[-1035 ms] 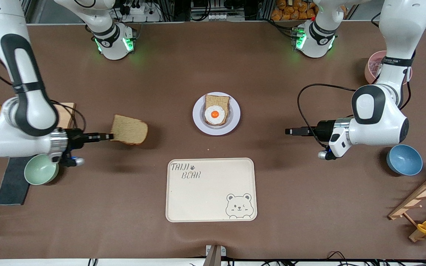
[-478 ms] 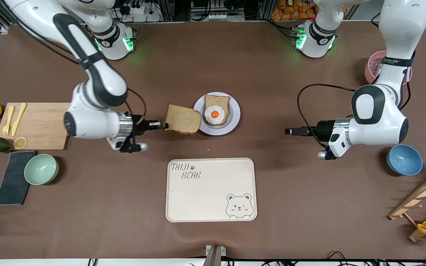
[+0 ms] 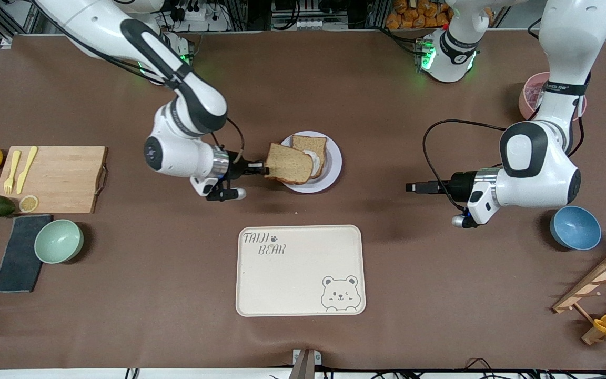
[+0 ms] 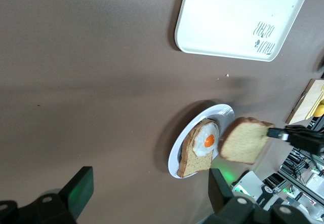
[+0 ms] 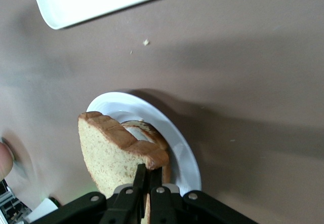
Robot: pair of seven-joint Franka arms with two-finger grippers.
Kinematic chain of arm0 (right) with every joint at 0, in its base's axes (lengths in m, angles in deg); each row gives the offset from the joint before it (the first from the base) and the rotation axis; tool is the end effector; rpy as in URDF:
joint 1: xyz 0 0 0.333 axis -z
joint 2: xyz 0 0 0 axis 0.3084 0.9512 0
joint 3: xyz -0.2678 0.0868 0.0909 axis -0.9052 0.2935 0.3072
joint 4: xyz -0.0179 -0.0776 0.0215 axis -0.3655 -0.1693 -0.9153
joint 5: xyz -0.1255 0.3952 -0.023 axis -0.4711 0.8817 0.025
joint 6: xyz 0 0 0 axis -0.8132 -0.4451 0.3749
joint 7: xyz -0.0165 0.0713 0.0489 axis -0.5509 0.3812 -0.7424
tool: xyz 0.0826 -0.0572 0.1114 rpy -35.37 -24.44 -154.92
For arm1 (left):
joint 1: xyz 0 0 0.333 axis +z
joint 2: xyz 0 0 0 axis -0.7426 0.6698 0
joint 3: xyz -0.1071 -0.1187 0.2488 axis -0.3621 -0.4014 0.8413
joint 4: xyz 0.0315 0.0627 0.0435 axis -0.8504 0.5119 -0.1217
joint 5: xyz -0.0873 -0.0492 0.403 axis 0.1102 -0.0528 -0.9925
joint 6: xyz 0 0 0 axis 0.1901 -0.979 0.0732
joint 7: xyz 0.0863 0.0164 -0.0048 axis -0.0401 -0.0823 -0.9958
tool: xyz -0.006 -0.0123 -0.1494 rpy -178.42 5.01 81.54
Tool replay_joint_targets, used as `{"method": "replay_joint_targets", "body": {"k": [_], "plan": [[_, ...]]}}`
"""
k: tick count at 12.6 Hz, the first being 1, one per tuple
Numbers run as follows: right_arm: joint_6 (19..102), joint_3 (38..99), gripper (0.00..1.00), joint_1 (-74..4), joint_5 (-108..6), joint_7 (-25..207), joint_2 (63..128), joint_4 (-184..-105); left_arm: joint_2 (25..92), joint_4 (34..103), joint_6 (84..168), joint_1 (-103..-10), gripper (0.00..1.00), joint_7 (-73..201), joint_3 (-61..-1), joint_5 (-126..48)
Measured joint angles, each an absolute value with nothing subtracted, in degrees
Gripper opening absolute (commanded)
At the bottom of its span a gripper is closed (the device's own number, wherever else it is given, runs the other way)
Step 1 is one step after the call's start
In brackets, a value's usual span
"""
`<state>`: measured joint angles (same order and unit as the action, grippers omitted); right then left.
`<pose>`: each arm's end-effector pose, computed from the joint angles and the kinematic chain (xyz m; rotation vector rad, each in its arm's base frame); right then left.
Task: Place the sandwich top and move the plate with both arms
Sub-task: 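Lower the bread onto the egg toast and open the right gripper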
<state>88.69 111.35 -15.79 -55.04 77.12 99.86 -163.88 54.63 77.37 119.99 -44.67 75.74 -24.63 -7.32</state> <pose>0.4903 0.3692 0.1788 -2.5346 0.1022 0.3062 0.5847 -0.1557 0.2327 2.4256 0.1807 -0.4414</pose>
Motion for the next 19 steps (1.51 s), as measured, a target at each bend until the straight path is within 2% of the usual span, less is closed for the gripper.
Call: {"method": "replay_joint_targets", "body": {"k": [3, 9, 10, 11, 12, 13, 14, 19], "plan": [[95.73, 112.5, 0.0, -17.77, -55.01, 76.1, 103.88, -164.86, 54.97, 77.37, 119.99, -44.67, 1.0, 75.74, -24.63, -7.32], [100.23, 114.72, 0.0, -17.87, -54.97, 74.33, 105.87, -166.78, 56.35, 78.19, 119.96, -45.67, 1.0, 75.74, -24.86, -7.32], [100.31, 115.14, 0.29, -17.87, -54.96, 72.93, 105.87, -166.78, 56.68, 78.44, 120.09, -46.27, 1.0, 75.74, -24.92, -7.21], [100.37, 115.48, 0.66, -17.87, -54.95, 71.42, 105.87, -166.78, 57.05, 78.46, 120.57, -46.78, 1.0, 75.74, -24.93, -6.55], [100.38, 115.56, 0.73, -17.85, -54.95, 70.13, 105.86, -166.77, 57.4, 78.5, 121.13, -47.18, 1.0, 76.0, -24.95, -5.22], [100.42, 115.56, 0.93, -17.65, -54.94, 69.31, 105.86, -166.77, 57.77, 78.61, 121.26, -47.45, 1.0, 77.22, -24.98, -3.71], [100.5, 115.54, 1.0, -17.17, -54.93, 68.92, 105.86, -166.76, 58.22, 78.91, 121.28, -47.8, 1.0, 79.42, -24.99, -2.42], [98.09, 115.49, 1.0, -13.63, -55.05, 68.83, 105.05, -166.28, 62.73, 79.83, 124.75, -50.76, 1.0, 90.16, -25.1, 1.46]]}}
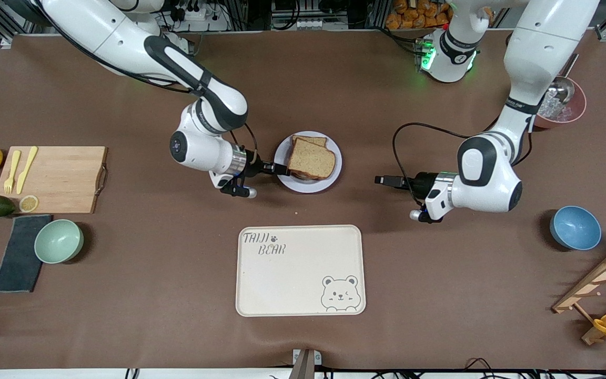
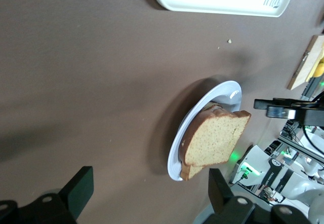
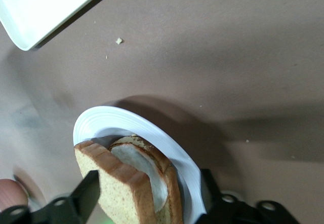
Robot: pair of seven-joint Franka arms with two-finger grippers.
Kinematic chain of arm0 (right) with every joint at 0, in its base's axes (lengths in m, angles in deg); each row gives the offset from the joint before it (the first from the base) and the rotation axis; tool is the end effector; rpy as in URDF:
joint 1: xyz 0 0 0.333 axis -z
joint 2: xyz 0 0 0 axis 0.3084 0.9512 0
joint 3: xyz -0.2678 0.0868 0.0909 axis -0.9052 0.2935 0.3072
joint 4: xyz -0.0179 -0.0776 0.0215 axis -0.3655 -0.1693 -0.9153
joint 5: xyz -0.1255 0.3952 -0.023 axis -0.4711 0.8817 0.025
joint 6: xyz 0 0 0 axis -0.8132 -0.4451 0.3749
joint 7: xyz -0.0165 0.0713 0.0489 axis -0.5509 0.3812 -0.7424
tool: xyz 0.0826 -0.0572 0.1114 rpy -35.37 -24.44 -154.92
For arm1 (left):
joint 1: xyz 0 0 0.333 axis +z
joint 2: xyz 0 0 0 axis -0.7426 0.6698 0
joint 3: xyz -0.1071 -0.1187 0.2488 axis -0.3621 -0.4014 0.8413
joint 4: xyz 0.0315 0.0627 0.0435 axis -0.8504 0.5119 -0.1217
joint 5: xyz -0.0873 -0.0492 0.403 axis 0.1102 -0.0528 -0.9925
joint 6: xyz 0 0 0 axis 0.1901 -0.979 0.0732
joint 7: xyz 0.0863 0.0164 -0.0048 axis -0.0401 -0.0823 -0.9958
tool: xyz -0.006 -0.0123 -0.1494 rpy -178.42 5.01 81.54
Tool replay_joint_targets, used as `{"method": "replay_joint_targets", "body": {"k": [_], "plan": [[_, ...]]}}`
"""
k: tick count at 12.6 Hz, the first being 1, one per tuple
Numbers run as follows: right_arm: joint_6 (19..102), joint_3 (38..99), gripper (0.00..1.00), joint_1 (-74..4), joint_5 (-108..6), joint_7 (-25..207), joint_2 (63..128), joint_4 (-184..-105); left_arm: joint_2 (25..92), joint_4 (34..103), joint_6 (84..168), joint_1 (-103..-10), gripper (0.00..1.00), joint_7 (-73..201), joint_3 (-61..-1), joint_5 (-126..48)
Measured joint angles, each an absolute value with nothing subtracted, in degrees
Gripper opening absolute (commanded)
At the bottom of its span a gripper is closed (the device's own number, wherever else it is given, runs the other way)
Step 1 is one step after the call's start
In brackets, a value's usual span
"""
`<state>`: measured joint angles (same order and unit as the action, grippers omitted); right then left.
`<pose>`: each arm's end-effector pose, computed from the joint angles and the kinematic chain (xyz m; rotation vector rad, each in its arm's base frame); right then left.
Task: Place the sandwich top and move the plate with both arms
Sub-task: 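Withdraw the right gripper while the left gripper reaches the plate rim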
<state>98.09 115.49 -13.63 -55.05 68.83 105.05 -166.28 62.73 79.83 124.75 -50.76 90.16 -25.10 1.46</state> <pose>0.4748 0.3777 0.1433 -2.5010 0.3478 0.3269 0.5451 -0.2248 0.1443 2.3047 -0.0214 -0.4769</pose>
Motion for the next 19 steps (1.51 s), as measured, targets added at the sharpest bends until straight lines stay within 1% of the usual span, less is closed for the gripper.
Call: {"method": "replay_joint_targets", "body": {"k": [1, 2, 4, 8, 9, 10, 12, 13, 17, 19], "plan": [[95.9, 115.13, 1.0, -12.96, -55.11, 68.85, 104.04, -165.83, 63.63, 79.83, 125.45, -51.07, 1.0, 92.79, -25.18, 3.93], [92.71, 113.51, 1.0, -12.71, -55.14, 68.84, 102.33, -165.48, 64.41, 79.83, 126.23, -51.66, 1.0, 94.77, -25.42, 6.66], [85.19, 108.78, 1.0, -12.49, -56.44, 68.88, 98.66, -164.43, 65.23, 79.83, 129.28, -55.3, 1.0, 96.18, -25.73, 12.27], [71.89, 99.71, 1.0, -12.15, -67.49, 68.98, 93.0, -161.06, 66.29, 80.0, 137.87, -64.77, 1.0, 96.12, -25.93, 17.26], [67.49, 97.56, 1.0, -12.11, -72.04, 69.0, 92.0, -158.91, 66.8, 80.28, 139.08, -65.55, 1.0, 96.46, -25.93, 17.28], [61.35, 95.45, 1.0, -12.16, -76.12, 68.98, 91.29, -155.49, 67.44, 80.67, 139.77, -65.61, 1.0, 97.8, -25.83, 17.28], [48.63, 91.0, 1.0, -12.34, -81.49, 69.01, 90.52, -146.5, 68.69, 81.79, 139.98, -64.89, 1.0, 101.29, -25.36, 17.28], [44.55, 89.16, 1.0, -12.34, -83.19, 69.12, 90.36, -142.63, 69.12, 82.02, 139.95, -64.54, 1.0, 102.21, -25.37, 17.33], [32.06, 83.84, 1.0, -12.59, -85.82, 69.17, 90.26, -132.16, 69.18, 82.41, 140.18, -64.51, 1.0, 103.78, -25.49, 17.41], [28.94, 82.13, 1.0, -12.69, -87.37, 71.77, 89.94, -127.47, 69.17, 82.71, 140.27, -64.49, 1.0, 104.6, -25.5, 17.53]]}}
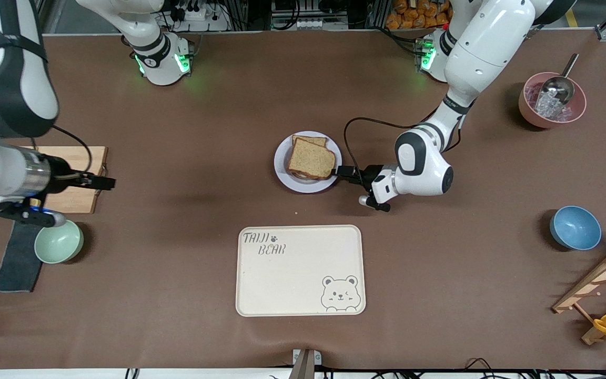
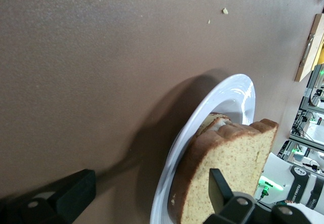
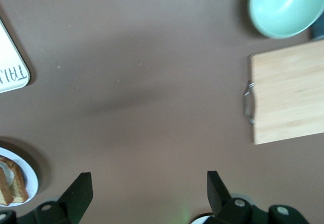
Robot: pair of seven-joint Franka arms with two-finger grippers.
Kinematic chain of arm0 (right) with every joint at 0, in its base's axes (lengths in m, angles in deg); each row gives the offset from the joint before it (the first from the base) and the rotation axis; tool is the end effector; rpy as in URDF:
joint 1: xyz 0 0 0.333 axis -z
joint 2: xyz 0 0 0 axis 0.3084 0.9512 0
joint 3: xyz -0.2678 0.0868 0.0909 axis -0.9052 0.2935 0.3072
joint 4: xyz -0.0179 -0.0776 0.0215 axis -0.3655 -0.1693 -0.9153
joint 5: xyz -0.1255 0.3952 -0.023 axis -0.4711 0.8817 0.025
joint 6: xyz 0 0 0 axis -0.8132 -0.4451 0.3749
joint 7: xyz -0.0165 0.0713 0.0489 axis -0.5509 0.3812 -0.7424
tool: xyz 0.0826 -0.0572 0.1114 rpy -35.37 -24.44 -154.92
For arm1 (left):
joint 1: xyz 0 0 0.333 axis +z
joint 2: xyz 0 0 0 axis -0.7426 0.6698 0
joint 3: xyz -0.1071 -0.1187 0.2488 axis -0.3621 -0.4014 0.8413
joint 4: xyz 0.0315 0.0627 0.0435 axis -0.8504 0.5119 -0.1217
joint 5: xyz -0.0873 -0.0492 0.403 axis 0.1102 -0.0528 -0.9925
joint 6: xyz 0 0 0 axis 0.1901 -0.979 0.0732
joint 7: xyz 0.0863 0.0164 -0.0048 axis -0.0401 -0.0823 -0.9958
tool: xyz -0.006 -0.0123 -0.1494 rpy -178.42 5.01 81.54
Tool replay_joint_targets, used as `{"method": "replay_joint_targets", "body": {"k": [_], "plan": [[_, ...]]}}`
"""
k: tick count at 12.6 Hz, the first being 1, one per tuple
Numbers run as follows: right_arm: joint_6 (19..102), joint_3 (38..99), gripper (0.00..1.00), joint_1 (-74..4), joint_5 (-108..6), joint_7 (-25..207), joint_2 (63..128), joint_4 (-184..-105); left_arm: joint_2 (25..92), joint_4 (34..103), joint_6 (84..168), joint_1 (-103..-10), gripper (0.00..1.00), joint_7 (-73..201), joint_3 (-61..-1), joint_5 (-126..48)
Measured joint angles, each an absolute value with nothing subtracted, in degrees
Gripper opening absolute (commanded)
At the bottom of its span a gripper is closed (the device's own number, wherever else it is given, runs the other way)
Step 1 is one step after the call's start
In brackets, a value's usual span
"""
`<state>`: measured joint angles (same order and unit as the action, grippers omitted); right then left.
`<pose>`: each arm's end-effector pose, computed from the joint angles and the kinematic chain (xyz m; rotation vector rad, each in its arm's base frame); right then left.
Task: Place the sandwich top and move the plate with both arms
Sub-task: 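Withdraw the right gripper while the left gripper reaches the plate rim, then close the left gripper on the plate rim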
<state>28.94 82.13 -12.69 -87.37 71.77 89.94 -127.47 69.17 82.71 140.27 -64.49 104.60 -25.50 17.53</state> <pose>0.6282 0.0239 0.4397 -3.0772 0.3085 0.4246 0.4799 -0.3345 0.0682 2.2794 -0.1397 -0.3422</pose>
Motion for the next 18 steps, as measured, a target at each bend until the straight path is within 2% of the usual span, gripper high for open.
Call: {"method": "replay_joint_targets", "body": {"k": [3, 8, 13, 18], "plan": [[26.68, 79.62, 1.0, -13.33, -88.63, 74.42, 85.91, -123.56, 69.15, 82.86, 140.27, -64.25, 1.0, 104.79, -25.52, 18.7], [26.42, 77.76, 1.0, -14.26, -88.82, 75.93, 78.06, -126.63, 68.98, 83.37, 140.32, -64.03, 1.0, 105.13, -25.5, 20.67], [31.33, 77.42, 1.0, -14.9, -88.8, 76.45, 77.18, -129.84, 68.67, 83.86, 140.46, -63.98, 1.0, 105.78, -25.63, 21.54], [31.81, 77.09, 1.0, -17.1, -88.81, 76.34, 77.01, -129.93, 68.0, 84.91, 140.65, -63.98, 1.0, 106.09, -26.97, 23.31]]}}
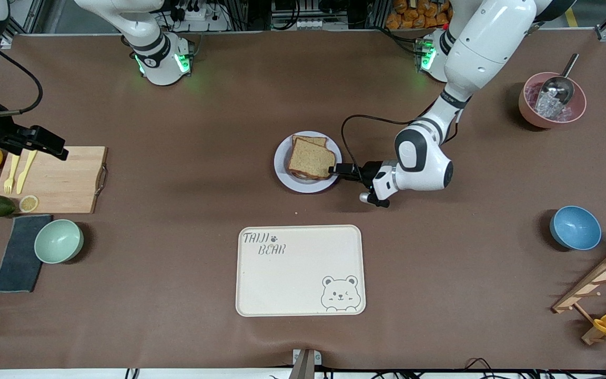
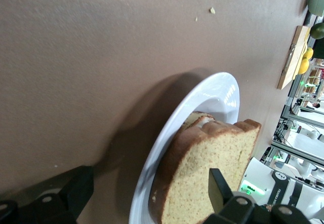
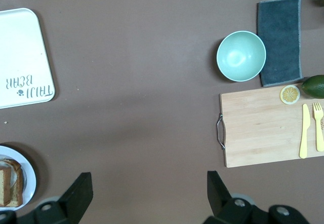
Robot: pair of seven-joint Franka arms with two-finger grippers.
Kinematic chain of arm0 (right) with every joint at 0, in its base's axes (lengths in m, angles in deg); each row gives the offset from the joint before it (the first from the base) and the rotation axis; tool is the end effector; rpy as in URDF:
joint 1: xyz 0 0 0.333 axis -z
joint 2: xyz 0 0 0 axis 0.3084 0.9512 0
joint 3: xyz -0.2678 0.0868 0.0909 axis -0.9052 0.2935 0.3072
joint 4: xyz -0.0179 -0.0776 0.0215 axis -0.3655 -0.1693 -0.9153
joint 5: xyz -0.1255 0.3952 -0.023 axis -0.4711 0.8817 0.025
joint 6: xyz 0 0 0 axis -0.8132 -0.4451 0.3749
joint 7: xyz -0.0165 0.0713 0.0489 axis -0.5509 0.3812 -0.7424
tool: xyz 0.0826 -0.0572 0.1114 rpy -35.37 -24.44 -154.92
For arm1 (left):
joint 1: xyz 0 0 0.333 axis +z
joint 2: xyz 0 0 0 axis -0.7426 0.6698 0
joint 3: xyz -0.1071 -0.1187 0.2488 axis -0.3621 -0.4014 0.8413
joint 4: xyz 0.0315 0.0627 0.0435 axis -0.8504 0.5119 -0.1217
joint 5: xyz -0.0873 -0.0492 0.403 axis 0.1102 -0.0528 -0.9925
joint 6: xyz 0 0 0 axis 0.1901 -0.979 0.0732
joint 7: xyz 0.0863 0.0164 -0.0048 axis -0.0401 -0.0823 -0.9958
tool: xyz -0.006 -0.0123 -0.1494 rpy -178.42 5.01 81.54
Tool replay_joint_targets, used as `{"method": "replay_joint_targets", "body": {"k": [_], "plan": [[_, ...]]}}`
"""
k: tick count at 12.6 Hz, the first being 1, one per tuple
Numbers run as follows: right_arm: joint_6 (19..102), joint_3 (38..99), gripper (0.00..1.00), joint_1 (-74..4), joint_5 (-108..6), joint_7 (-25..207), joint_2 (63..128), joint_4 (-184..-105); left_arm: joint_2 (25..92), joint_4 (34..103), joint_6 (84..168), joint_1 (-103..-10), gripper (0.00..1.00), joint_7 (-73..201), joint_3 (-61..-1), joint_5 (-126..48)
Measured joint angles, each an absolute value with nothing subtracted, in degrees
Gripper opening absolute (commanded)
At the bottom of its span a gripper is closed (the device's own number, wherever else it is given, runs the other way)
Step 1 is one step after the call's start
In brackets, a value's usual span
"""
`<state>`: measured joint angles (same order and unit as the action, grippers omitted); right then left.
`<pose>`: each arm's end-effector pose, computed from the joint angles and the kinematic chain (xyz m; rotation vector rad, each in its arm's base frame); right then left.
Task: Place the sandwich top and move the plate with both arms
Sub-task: 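Close the left gripper on the plate rim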
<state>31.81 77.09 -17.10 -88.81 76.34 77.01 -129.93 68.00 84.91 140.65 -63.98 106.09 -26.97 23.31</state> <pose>0.5946 0.0194 0.5593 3.1264 -0.2039 -0.0572 0.4672 -0.3416 0.0719 2.2282 -0.0670 -0.3379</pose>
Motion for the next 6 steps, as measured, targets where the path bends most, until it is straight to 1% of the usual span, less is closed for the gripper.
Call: {"method": "replay_joint_targets", "body": {"k": [3, 6], "plan": [[31.81, 76.95, 1.0, -17.21, -88.81, 76.36, 77.01, -129.97, 68.0, 85.23, 140.72, -63.98, 1.0, 107.26, -27.2, 24.36], [31.84, 76.7, 1.0, -17.36, -88.81, 76.36, 77.01, -130.01, 67.99, 86.86, 140.81, -63.54, 1.0, 113.79, -27.21, 29.53]]}}
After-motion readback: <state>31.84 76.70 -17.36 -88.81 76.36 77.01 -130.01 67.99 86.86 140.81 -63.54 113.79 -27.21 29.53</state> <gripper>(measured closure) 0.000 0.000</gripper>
